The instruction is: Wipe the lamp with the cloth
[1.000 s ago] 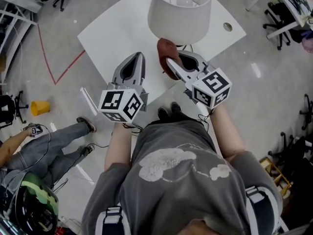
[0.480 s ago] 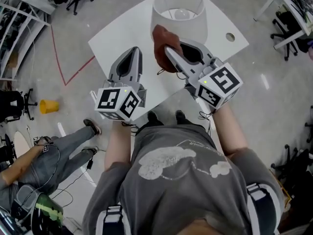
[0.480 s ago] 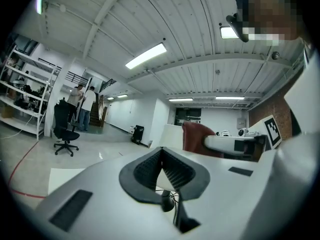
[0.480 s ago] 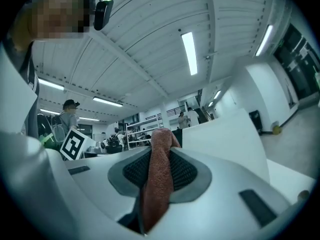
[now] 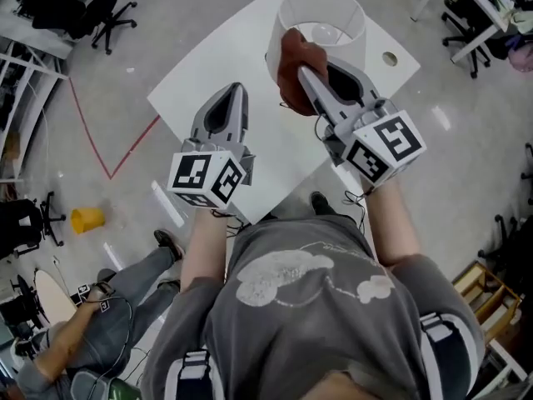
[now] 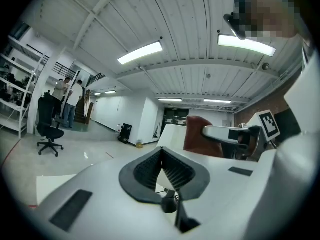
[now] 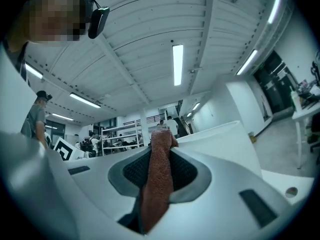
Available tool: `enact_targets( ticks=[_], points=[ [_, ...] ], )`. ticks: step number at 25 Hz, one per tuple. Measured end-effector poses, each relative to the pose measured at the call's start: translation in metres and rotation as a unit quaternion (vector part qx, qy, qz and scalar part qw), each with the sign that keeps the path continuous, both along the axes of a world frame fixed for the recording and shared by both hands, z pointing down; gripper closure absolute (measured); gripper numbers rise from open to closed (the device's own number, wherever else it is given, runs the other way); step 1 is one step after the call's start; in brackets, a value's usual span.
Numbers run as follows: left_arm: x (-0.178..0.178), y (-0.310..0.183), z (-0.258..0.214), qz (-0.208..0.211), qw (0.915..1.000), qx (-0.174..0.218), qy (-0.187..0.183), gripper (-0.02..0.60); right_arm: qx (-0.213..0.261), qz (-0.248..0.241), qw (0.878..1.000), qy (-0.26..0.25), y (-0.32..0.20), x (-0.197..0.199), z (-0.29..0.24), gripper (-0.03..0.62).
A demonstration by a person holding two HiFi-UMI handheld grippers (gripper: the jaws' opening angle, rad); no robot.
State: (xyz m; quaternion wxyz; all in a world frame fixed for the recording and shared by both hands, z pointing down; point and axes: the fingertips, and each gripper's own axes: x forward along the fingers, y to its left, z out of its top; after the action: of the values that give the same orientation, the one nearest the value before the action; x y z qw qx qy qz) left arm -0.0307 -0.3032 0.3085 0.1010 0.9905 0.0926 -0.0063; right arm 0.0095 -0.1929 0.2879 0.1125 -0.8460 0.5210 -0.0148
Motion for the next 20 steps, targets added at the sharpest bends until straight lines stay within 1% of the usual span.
enact_targets(
  ticks=[3,7,10,12,15,20],
  points=[
    [0.000,-0.013,0.007,0.016,0.9998,0.007,0.004,0.574,0.000,0.028,1.000,-0.009,-0.009,0.002,0.010,0.508],
    [-0.002,-0.039,0.018,0.045,0.9988,-0.018,-0.010,0.574,-0.013,0.065,0.998,-0.014,-0.031,0.001,0.019,0.508],
    [-0.002,-0.052,0.027,0.063,0.9976,-0.021,-0.019,0.574,-0.027,0.091,0.995,-0.025,-0.042,0.003,0.028,0.508],
    [-0.001,-0.058,0.034,0.075,0.9968,-0.015,-0.026,0.574,-0.037,0.110,0.993,-0.034,-0.045,0.004,0.038,0.508],
    [-0.002,-0.066,0.042,0.089,0.9955,-0.006,-0.033,0.574,-0.043,0.131,0.989,-0.053,-0.050,0.004,0.057,0.508],
    [-0.005,-0.066,0.052,0.117,0.9919,-0.010,-0.050,0.574,-0.082,0.156,0.979,-0.101,-0.050,-0.006,0.099,0.508]
  ],
)
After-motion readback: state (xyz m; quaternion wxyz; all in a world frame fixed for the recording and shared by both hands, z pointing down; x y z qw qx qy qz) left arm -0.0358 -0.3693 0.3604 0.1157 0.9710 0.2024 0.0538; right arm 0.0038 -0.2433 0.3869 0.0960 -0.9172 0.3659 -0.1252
